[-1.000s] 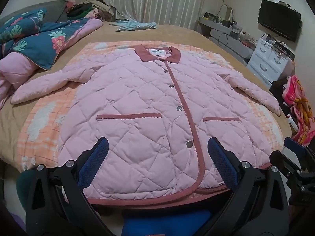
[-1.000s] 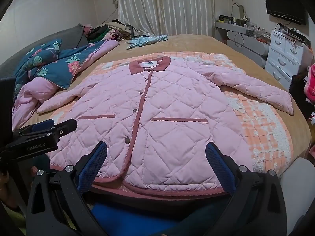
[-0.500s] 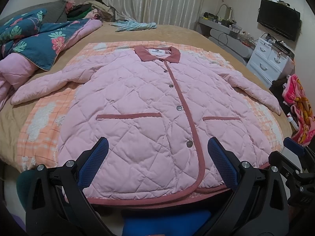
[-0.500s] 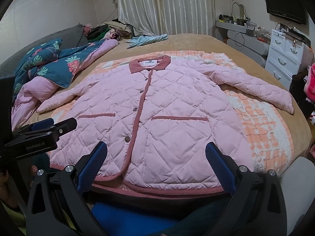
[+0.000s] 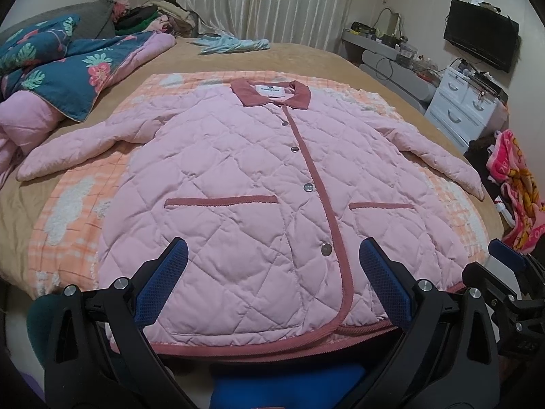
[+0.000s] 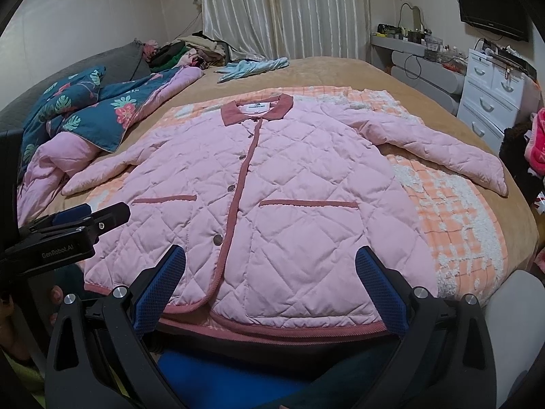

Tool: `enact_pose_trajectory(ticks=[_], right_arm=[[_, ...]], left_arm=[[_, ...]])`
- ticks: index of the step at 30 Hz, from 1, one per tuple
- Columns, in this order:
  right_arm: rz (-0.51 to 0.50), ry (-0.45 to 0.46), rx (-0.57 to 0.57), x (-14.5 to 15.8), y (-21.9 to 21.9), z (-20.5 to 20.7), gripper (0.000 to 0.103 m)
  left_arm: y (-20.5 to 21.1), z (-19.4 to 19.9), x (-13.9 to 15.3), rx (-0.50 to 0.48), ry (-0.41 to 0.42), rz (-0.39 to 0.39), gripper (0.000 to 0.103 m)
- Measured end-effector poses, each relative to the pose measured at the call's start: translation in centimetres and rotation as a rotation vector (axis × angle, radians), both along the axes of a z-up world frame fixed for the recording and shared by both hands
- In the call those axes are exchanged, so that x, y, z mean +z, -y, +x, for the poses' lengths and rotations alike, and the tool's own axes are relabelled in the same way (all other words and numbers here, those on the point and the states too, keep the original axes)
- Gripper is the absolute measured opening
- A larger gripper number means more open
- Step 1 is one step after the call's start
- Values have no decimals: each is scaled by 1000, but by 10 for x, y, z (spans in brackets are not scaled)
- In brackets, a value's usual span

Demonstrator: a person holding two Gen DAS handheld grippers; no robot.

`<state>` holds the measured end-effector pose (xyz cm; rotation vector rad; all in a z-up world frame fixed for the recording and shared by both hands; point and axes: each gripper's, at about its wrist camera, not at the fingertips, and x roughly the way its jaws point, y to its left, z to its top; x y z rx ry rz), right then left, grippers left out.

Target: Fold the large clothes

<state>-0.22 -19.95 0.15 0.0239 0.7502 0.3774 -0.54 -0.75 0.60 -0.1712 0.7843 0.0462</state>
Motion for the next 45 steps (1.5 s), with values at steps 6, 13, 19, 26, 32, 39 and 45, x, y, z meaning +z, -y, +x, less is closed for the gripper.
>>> enact_pose_trajectory(ticks=[6, 13, 19, 26, 32, 39, 45], right_arm=[[0, 2, -2, -1, 0, 0, 99], [-1, 2, -2, -1, 0, 0, 99], [-3, 4, 0, 1, 3, 3, 99], [4, 11, 1, 8, 7, 12, 99], [22, 19, 1, 22, 14, 28, 99], [24, 48, -8, 45, 12, 51, 99], [31, 73, -25, 64, 13, 69, 99]], left_arm=[[1, 0, 0, -3, 4, 1, 94], [0, 1, -1, -4, 3, 0, 94], [1, 6, -2, -8, 1, 3, 94], [3, 19, 5, -19, -2, 10, 94], [9, 38, 24, -55, 21, 23, 94], [6, 62, 44, -42, 44, -7, 94], [4, 88, 50, -35, 28, -14, 94]])
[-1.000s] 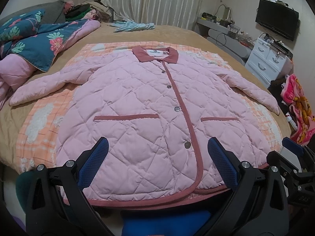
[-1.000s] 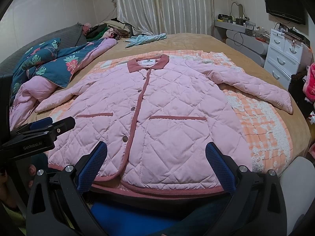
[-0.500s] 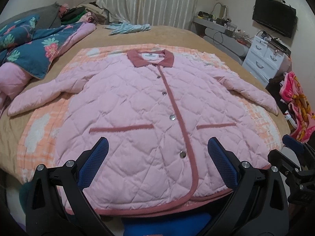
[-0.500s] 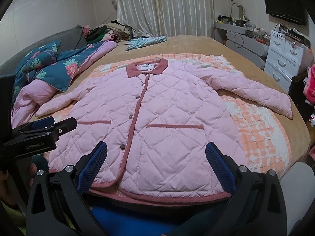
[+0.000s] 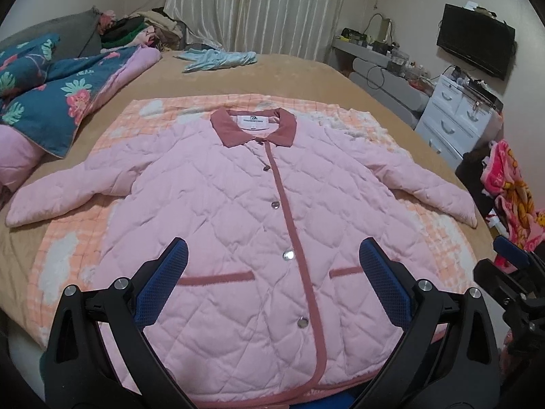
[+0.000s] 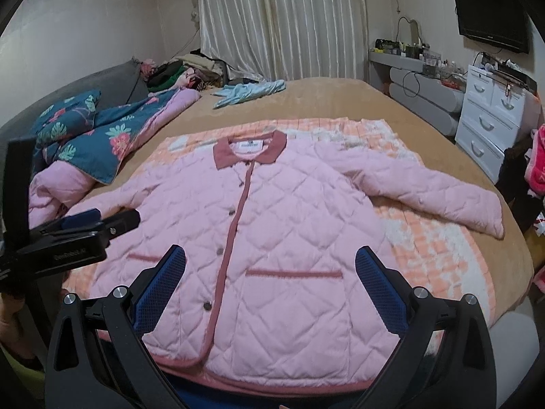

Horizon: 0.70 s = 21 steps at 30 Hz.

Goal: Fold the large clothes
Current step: 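Grasp the jacket sleeve cuff with the right tool and lift it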

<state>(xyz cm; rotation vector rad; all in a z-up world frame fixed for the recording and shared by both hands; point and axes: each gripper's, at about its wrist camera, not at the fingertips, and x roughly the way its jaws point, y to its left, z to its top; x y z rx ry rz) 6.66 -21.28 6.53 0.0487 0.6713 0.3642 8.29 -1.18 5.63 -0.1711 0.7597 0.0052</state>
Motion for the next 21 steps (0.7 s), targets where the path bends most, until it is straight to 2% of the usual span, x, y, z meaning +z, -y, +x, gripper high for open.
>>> enact_pose_trajectory(ticks=[10, 21], right_arm=[[23, 60, -50, 29, 9, 33, 99], [47, 106, -107, 55, 31, 59, 99]], left_arm=[[-2, 35, 23, 12, 25, 15, 94], [6, 65, 48, -22, 53, 30, 94]])
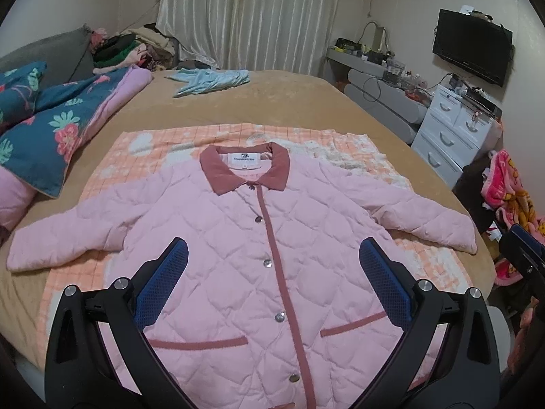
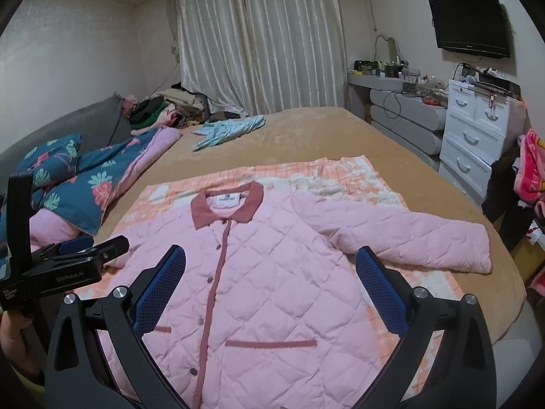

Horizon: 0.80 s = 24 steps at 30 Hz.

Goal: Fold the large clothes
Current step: 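Grasp the jacket sleeve cuff with the right tool and lift it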

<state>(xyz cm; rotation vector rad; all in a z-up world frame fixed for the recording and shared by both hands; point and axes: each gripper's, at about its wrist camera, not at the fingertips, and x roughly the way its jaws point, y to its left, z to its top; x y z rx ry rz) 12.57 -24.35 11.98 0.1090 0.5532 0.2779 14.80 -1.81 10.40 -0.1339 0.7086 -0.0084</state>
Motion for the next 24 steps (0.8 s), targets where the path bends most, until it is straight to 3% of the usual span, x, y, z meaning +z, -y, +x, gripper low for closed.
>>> enact_pose_trajectory(ticks=[8, 15, 24], right_arm=[[9, 2, -54, 0, 17, 24, 99], [52, 1, -146, -6, 43, 52, 99], [105, -1, -225, -8, 73, 83, 99]], left_arm=[[14, 25, 1, -4, -25, 0, 94], [39, 54, -6, -74, -13, -19, 94], [71, 88, -23, -112, -76, -4, 94]])
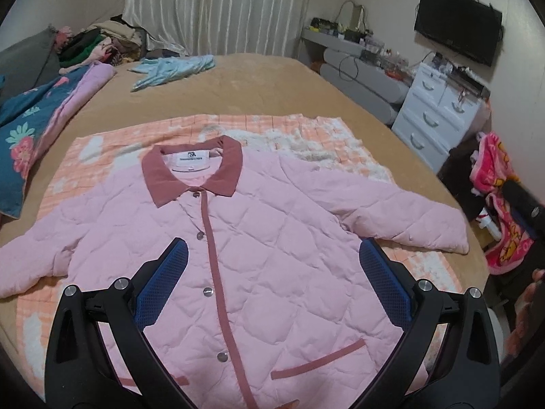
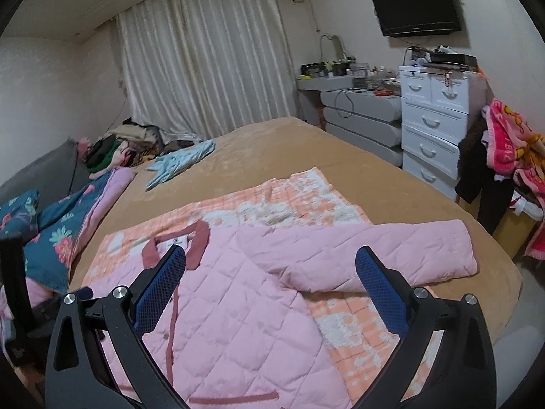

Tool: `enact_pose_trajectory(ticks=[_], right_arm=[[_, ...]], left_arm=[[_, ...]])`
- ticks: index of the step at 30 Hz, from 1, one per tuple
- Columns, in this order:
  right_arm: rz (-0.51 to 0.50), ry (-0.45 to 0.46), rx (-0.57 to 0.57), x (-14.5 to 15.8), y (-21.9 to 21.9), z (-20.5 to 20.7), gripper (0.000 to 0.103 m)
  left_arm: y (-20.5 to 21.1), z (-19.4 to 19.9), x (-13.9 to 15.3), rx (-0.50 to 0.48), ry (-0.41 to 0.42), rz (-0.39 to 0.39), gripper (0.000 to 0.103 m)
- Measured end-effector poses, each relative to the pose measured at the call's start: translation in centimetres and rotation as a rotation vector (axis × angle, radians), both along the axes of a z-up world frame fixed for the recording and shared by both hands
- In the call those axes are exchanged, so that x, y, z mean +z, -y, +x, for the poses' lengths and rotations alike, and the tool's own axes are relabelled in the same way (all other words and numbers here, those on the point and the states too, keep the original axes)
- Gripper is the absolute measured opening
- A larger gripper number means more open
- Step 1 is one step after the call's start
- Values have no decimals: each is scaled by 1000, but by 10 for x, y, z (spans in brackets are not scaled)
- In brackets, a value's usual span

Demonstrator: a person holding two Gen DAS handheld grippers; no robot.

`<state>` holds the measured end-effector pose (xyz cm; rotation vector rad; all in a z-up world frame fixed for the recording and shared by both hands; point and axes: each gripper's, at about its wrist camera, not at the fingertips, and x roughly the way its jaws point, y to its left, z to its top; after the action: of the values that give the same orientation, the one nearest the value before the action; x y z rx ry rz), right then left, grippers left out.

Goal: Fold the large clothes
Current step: 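Grasp the jacket sleeve cuff with the right tool and lift it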

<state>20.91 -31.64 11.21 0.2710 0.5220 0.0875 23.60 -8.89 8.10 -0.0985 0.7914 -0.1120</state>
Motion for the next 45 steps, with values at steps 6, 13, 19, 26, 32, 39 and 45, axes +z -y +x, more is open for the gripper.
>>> enact_pose_trajectory(ticks=[6, 13, 19, 26, 32, 39, 45], right_arm=[[-2, 1, -43, 2, 12, 18, 99], [-23, 18, -126, 10, 29, 42, 99], [-54, 14, -183, 2, 40, 61, 99], [-50, -24, -202, -24, 51, 80, 99], [-55, -80, -211, -52, 61, 97, 99], [-28, -129, -304, -78, 96, 106, 99], [45, -192, -407, -109, 136, 112, 99]], left_arm=[[13, 20, -7, 14, -19, 29, 94], [18, 45, -8, 33, -18, 27, 94], [27, 64, -14, 7, -36, 10, 94], [33, 83, -26, -1, -47, 0, 94], [44, 99, -39, -14, -58, 3, 94], [61, 109, -55, -30, -74, 18, 94], [78, 119, -73, -47, -100, 34, 94]])
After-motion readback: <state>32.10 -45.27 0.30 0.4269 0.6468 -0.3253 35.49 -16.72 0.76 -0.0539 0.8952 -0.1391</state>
